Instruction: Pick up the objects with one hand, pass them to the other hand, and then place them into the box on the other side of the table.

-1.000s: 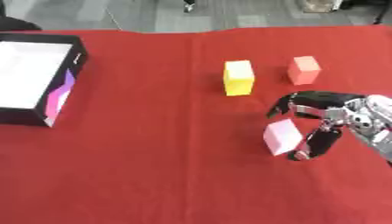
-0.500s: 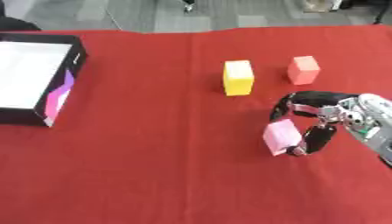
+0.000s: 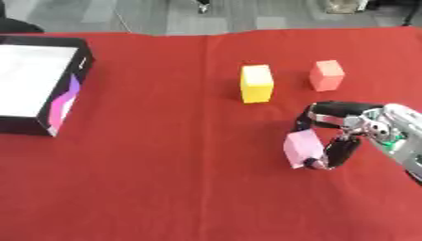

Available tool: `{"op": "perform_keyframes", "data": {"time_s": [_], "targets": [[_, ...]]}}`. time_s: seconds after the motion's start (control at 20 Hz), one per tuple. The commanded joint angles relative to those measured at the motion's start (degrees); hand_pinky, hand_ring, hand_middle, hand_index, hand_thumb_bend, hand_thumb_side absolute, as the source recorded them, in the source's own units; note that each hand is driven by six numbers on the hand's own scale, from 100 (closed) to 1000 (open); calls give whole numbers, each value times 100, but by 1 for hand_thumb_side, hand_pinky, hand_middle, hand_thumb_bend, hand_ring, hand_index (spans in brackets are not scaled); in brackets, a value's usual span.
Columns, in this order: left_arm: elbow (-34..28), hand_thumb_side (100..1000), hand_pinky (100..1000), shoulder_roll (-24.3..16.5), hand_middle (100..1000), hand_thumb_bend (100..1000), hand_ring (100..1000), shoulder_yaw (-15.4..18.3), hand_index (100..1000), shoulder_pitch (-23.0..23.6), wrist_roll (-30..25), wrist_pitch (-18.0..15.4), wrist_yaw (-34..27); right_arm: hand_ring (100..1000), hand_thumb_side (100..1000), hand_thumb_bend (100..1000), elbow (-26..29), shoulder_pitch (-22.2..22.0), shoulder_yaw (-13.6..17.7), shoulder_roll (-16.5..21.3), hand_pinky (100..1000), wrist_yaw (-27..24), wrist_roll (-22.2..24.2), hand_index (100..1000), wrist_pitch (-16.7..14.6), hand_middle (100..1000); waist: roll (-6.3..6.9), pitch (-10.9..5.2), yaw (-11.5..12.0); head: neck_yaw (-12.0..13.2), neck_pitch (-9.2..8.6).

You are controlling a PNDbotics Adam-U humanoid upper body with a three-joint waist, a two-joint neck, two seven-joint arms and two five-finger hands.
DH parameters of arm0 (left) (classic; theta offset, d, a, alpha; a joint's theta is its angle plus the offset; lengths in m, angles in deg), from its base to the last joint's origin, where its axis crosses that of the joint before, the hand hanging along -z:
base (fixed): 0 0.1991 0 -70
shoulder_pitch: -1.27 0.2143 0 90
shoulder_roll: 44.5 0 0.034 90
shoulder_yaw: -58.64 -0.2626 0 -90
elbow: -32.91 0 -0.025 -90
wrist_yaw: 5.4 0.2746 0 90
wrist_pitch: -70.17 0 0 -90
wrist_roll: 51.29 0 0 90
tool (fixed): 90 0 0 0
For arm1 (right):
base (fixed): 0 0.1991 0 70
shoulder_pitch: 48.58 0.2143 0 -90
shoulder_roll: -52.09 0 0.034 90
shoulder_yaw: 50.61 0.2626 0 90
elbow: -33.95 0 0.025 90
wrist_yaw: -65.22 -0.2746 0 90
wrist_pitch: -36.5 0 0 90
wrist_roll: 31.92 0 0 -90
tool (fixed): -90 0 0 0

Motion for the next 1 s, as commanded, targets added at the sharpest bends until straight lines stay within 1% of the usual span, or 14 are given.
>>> {"op": "perform_keyframes", "data": {"time_s": [0.05,0.2,0.25,0.35,0.45,0.55,0.6,0.7,0.8,0.85,0.9,1.0], "targets": [[-61,657,709,-88,812,575,694,15,825,-33,-8,-5,-1,673,100,286,78,39,79,110,869,-120,-100,522,72,457,30,-15,-8,14,-10],[-67,656,709,-100,812,574,694,8,824,-45,-16,-6,1,636,100,270,187,-8,156,55,853,-294,-285,519,225,434,32,-20,-19,21,-10],[-74,656,709,-107,812,574,694,7,824,-52,-17,-6,3,636,100,270,262,-38,195,40,853,-383,-345,519,287,434,33,-21,-22,28,-10],[-108,655,709,-138,812,574,694,-4,825,-69,-30,-5,28,613,100,248,496,-108,340,-13,837,-642,-508,523,422,437,39,-24,-40,58,-10],[-177,652,710,-185,813,575,696,-27,826,-101,-54,13,73,600,100,230,821,-185,541,-77,827,-1003,-764,532,616,446,45,-29,-62,93,-10],[-317,639,710,-291,814,583,697,-99,827,-185,-133,73,182,585,100,222,1219,-276,750,-188,816,-1483,-1120,542,865,456,57,-37,-84,125,-10],[-403,632,710,-373,814,586,697,-161,828,-247,-208,132,266,582,100,219,1325,-294,826,-266,815,-1740,-1304,545,952,459,66,-44,-93,137,-10],[-610,615,711,-599,814,598,699,-334,830,-433,-437,349,470,575,100,215,1403,-289,887,-452,812,-2187,-1681,552,985,466,85,-66,-108,150,-10],[-827,589,713,-872,813,614,702,-549,831,-694,-735,670,666,569,100,210,1422,-302,824,-648,809,-2515,-1982,561,983,475,109,-96,-111,153,-10],[-923,570,713,-1016,812,793,704,-664,832,-835,-902,849,762,566,100,281,1425,-302,779,-754,807,-2622,-2107,564,985,478,121,-111,-111,161,-10],[-1008,560,714,-1167,812,630,705,-790,832,-986,-1085,1041,866,563,100,208,1427,-299,732,-877,806,-2701,-2242,565,999,478,136,-128,-113,174,-10],[-1148,536,718,-1459,812,645,709,-1075,832,-1317,-1467,1438,1070,560,100,208,1428,-274,620,-1146,803,-2759,-2483,570,1069,483,174,-164,-115,190,-10]]}}
